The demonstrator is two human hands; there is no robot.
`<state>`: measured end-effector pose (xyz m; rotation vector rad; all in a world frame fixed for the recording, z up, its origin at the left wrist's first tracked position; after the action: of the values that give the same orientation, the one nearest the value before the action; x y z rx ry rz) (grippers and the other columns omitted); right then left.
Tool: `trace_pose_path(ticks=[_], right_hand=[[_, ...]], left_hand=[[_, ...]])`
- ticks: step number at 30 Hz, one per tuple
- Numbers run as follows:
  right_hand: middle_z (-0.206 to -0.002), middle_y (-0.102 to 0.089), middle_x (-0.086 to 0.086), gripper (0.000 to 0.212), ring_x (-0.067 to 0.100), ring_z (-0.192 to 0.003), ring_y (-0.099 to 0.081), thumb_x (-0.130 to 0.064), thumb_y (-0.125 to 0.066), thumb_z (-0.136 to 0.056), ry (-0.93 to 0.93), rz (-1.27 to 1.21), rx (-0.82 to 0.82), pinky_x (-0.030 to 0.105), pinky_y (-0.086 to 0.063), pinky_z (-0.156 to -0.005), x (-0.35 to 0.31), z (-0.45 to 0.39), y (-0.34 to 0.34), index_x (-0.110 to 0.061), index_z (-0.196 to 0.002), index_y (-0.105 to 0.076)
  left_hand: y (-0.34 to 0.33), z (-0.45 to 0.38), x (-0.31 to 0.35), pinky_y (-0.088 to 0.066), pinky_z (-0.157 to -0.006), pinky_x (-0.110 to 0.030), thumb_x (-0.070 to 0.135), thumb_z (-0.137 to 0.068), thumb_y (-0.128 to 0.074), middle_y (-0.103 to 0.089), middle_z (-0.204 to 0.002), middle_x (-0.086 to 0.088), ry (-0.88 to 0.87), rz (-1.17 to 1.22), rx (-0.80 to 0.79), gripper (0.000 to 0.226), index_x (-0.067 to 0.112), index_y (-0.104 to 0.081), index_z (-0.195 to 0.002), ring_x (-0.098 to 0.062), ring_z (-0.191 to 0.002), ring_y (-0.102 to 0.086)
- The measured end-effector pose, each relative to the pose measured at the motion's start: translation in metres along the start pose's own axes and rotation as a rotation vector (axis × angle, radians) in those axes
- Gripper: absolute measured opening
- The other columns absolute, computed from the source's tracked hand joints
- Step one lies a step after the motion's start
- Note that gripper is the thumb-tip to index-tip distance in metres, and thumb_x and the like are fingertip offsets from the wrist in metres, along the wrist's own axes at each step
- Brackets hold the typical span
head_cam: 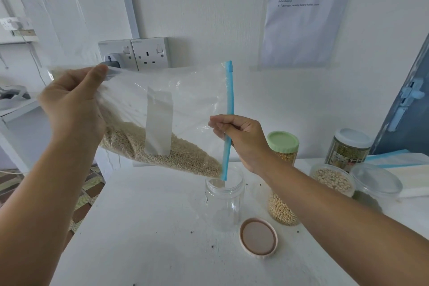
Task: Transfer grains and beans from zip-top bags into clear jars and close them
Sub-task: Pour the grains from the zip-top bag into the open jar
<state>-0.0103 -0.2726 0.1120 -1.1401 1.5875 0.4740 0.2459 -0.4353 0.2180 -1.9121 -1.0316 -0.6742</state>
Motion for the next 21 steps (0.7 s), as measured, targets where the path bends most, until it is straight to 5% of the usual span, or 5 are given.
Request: trace_pose_path(ticks=[21], right_hand=[[-0.11, -0.078, 0.012, 0.022, 0.024, -0.108, -0.075, 0.006, -0.06, -0.099, 0.003, 0.013, 0.012, 0.032, -0.058, -0.098, -0.002, 0.008, 0.004, -0.004, -0.109, -0.078]], left_hand=[[-0.015, -0.007, 0.005, -0.059, -0.096, -0.035, 0.01, -0.082, -0.087, -0.077, -0.072, 0.009, -0.055, 0.011, -0.081, 0.029, 0.027, -0.08, -0.061, -0.012, -0.078, -0.072]])
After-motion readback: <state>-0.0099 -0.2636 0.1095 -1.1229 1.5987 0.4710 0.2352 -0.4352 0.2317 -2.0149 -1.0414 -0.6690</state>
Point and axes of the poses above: each hand's wrist, its own z-axis away from the middle knuckle, its own y-axis out of the back of the hand, x = y × z, the point moved 4 cm from there along -z, towards the middle knuckle
